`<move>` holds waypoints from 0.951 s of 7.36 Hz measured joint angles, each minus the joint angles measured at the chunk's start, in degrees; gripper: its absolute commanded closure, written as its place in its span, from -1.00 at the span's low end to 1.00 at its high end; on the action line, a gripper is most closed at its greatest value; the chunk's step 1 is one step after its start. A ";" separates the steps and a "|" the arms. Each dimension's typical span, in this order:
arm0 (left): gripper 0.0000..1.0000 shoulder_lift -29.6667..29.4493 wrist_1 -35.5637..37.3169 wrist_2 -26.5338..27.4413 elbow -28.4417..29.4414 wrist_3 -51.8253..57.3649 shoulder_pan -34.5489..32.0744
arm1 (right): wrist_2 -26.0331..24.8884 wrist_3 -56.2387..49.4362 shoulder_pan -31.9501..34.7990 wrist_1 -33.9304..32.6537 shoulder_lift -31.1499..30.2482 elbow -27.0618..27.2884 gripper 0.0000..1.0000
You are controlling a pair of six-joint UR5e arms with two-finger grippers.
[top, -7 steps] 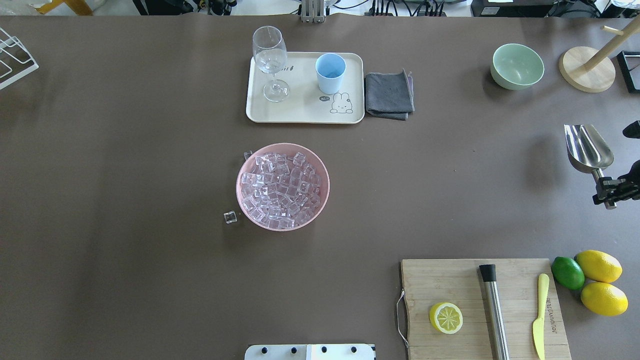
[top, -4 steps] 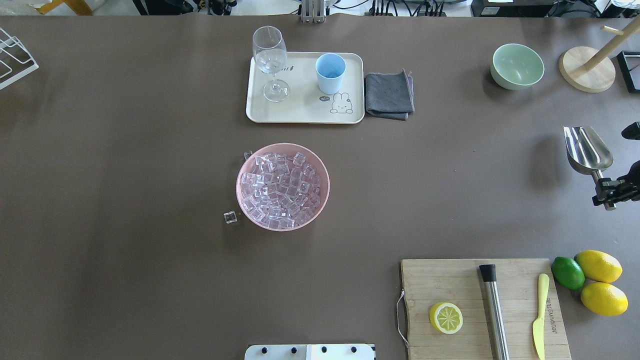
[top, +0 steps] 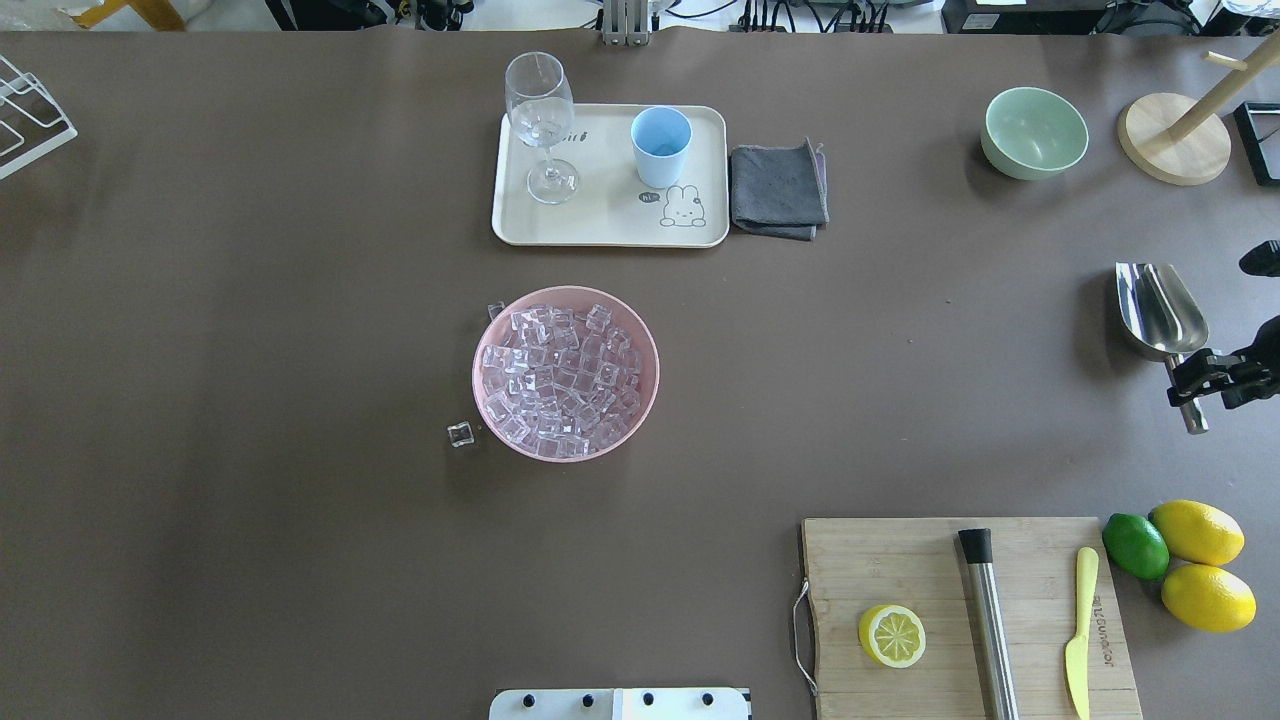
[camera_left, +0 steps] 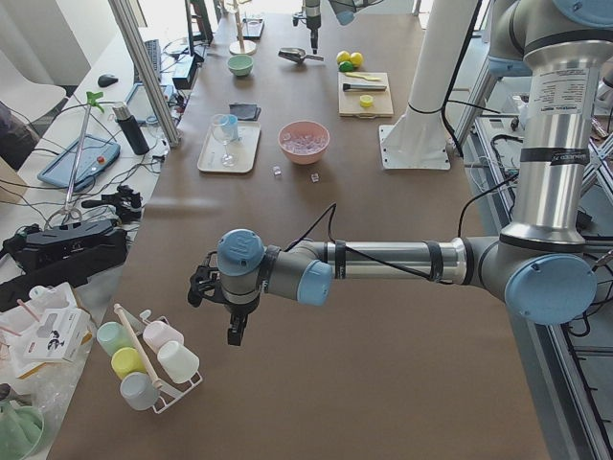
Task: Put ice in cup with scoop
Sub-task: 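Lower the scoop onto the table and open the right gripper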
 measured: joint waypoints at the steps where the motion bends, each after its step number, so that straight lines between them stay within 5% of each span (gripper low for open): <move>1: -0.99 0.00 -0.21 -0.04 -0.06 -0.08 0.24 | 0.05 0.03 0.02 0.00 0.02 0.17 -0.54; 4: -0.99 0.02 -0.19 0.00 -0.27 -0.09 0.54 | 2.36 -0.05 0.72 -0.63 -0.57 2.95 -0.85; 7: -0.99 1.34 2.11 -0.13 -4.15 -0.05 0.01 | 5.00 -6.55 6.16 -2.57 -1.69 5.11 -0.93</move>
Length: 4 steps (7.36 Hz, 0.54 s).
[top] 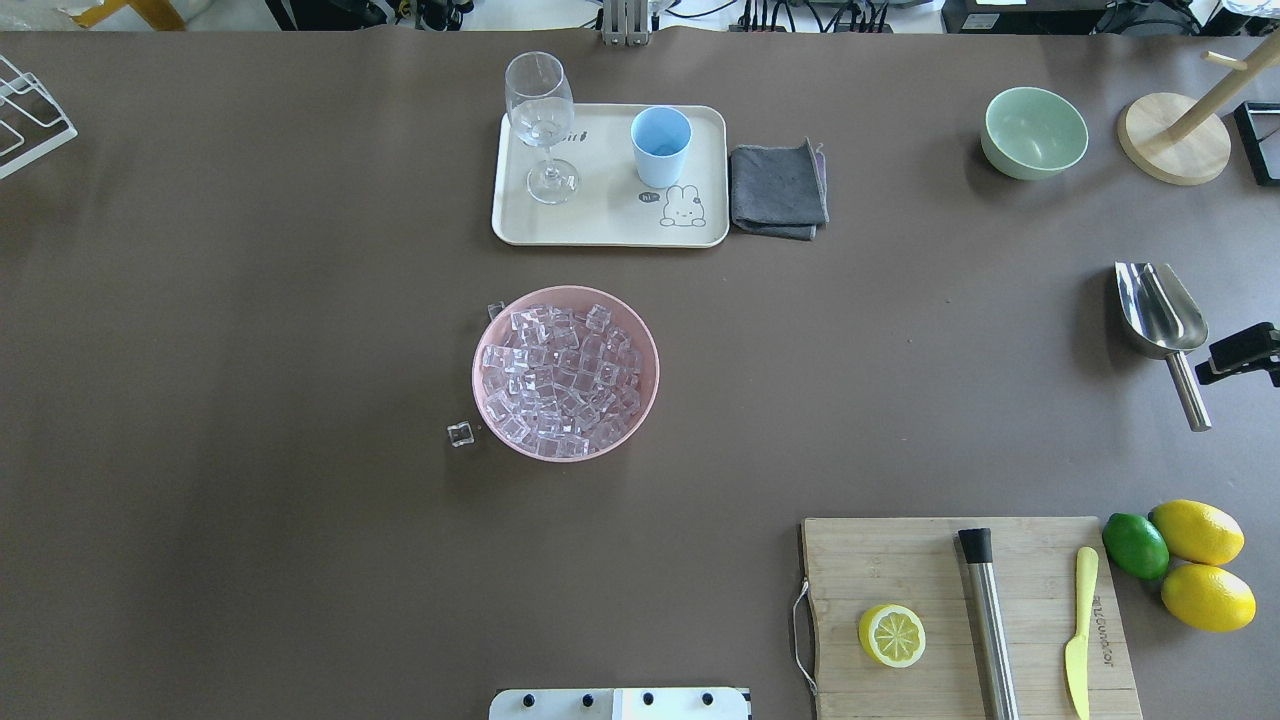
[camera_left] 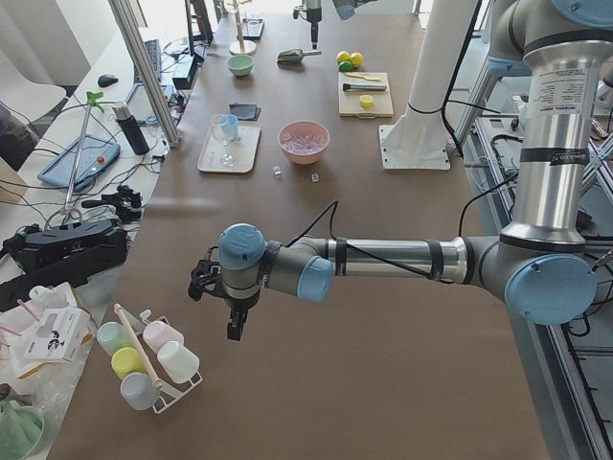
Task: Put ice in cup with scoop
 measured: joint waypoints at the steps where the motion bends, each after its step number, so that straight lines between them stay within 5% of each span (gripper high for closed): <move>1: -0.99 0.21 2.91 0.07 -1.09 0.37 -0.10 | 0.67 -5.53 2.78 -3.32 -0.13 0.75 -0.95; 4: -0.99 0.36 6.07 0.30 -1.80 5.53 -0.10 | 0.62 -26.69 12.80 -18.79 0.17 3.52 -0.97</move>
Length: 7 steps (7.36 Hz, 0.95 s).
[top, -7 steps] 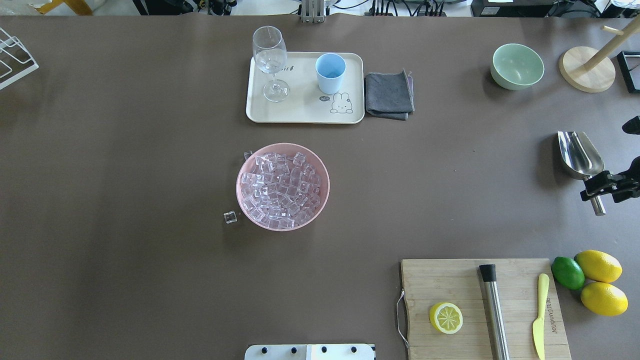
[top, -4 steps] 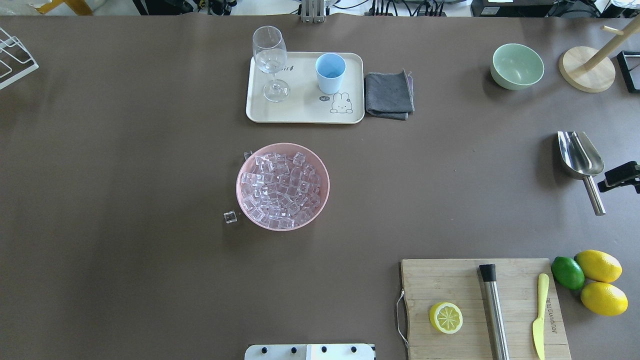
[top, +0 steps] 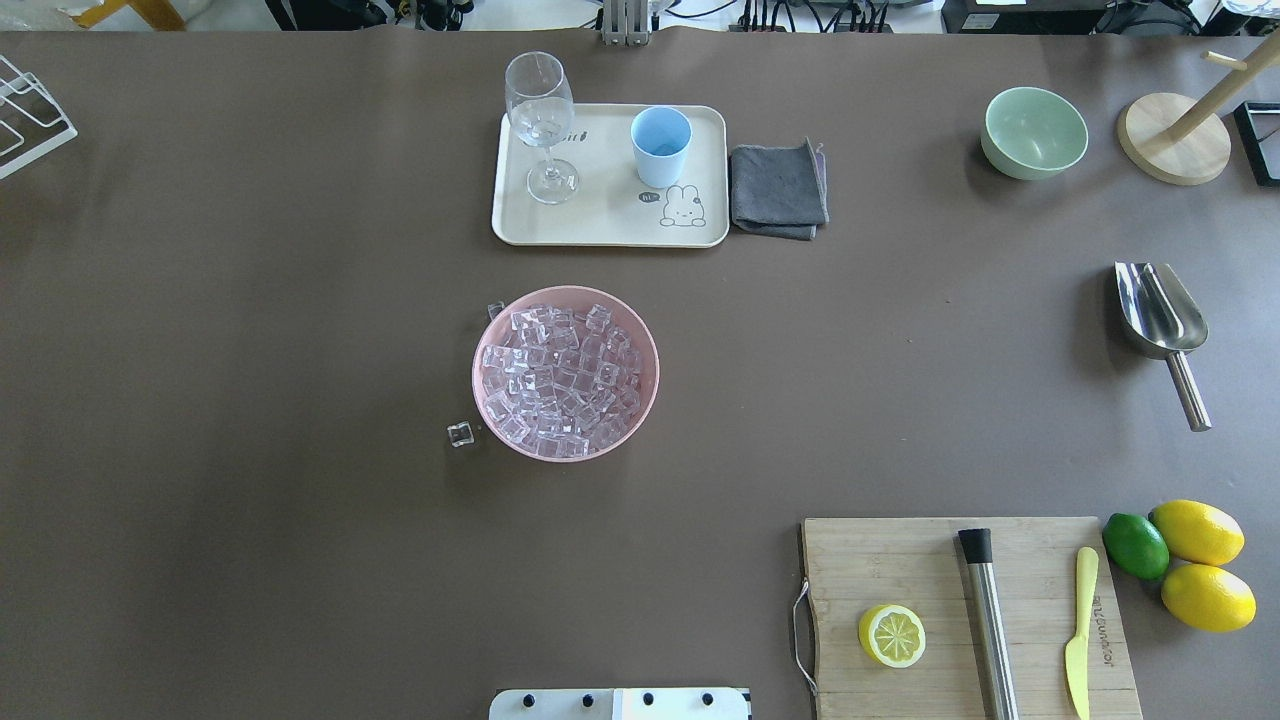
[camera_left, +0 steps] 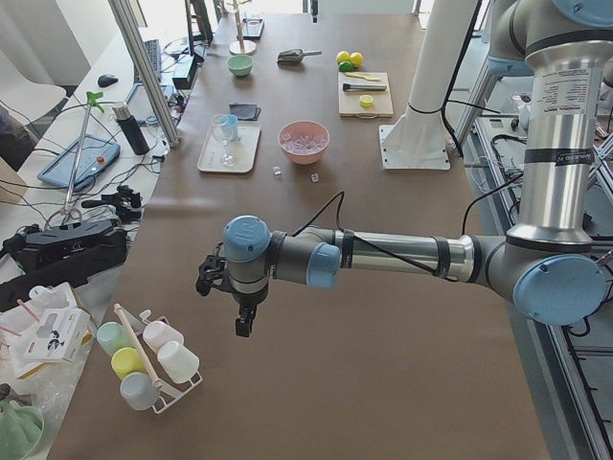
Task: Put ice in cup with scoop
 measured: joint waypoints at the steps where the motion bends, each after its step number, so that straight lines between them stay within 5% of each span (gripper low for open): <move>1: -0.99 0.00 0.32 0.01 0.00 0.74 -0.02 | -0.90 -5.44 2.29 -3.05 -0.01 0.20 -0.97; 7: -0.99 0.38 0.52 0.02 0.00 1.35 -0.21 | -3.37 -18.34 9.25 -12.38 0.18 -1.09 -0.98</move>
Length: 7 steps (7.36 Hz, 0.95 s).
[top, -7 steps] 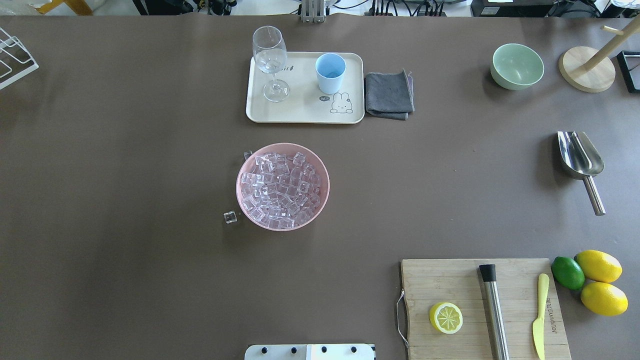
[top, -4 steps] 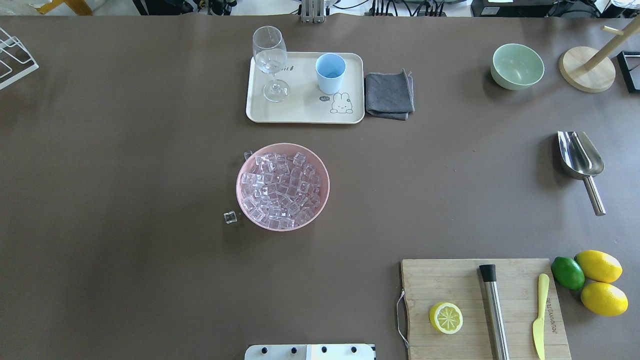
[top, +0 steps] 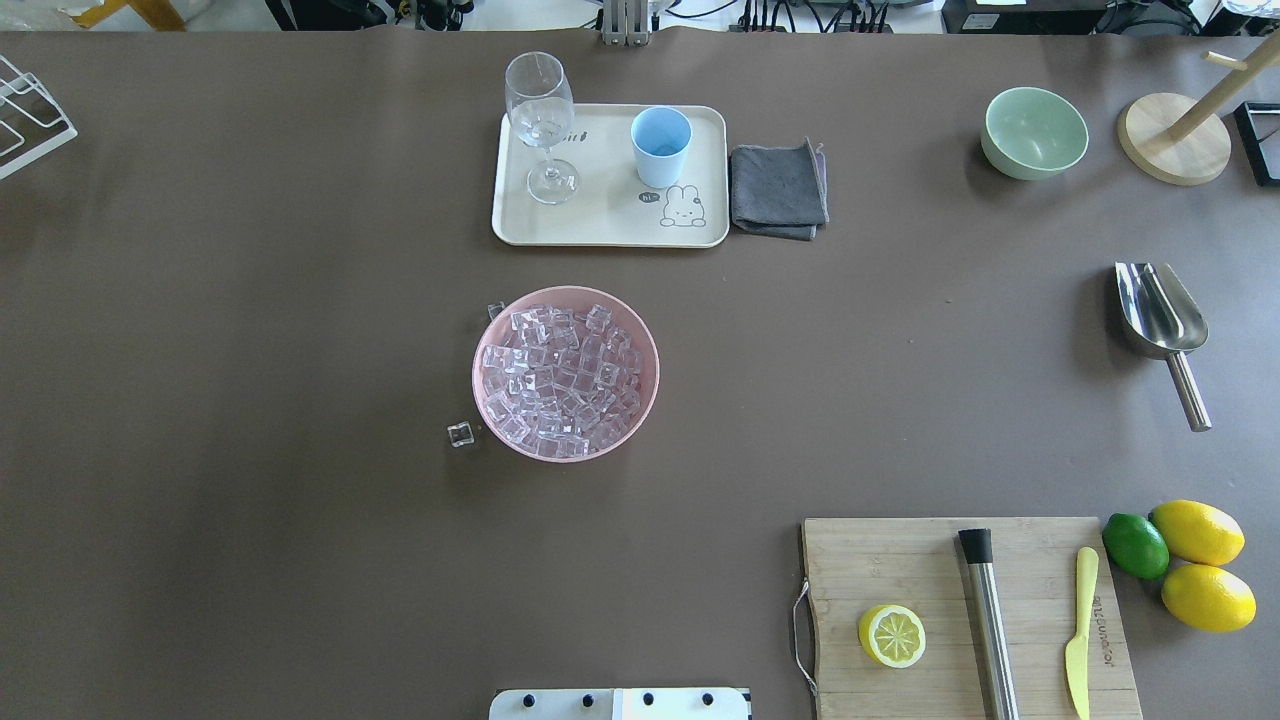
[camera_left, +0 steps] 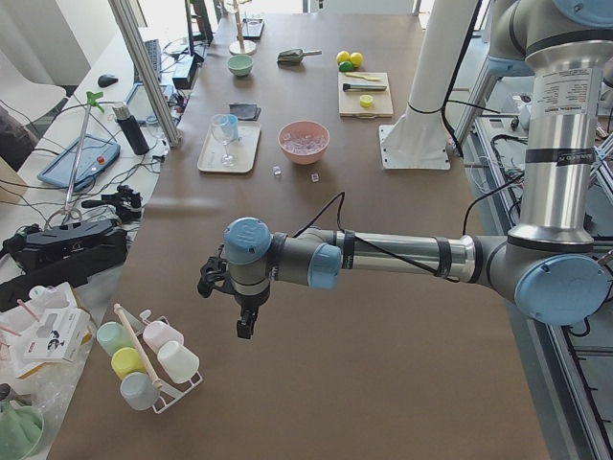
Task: Put ice in cup with scoop
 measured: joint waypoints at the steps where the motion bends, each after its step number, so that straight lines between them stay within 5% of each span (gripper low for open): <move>1: -0.99 0.12 -0.01 0.00 0.05 0.15 -0.53 | -0.03 -0.01 0.08 -0.12 0.03 -0.02 -0.98; 7: -0.99 0.21 0.03 0.00 0.43 1.08 -1.40 | -0.13 0.02 0.13 -0.13 0.09 -0.26 -1.00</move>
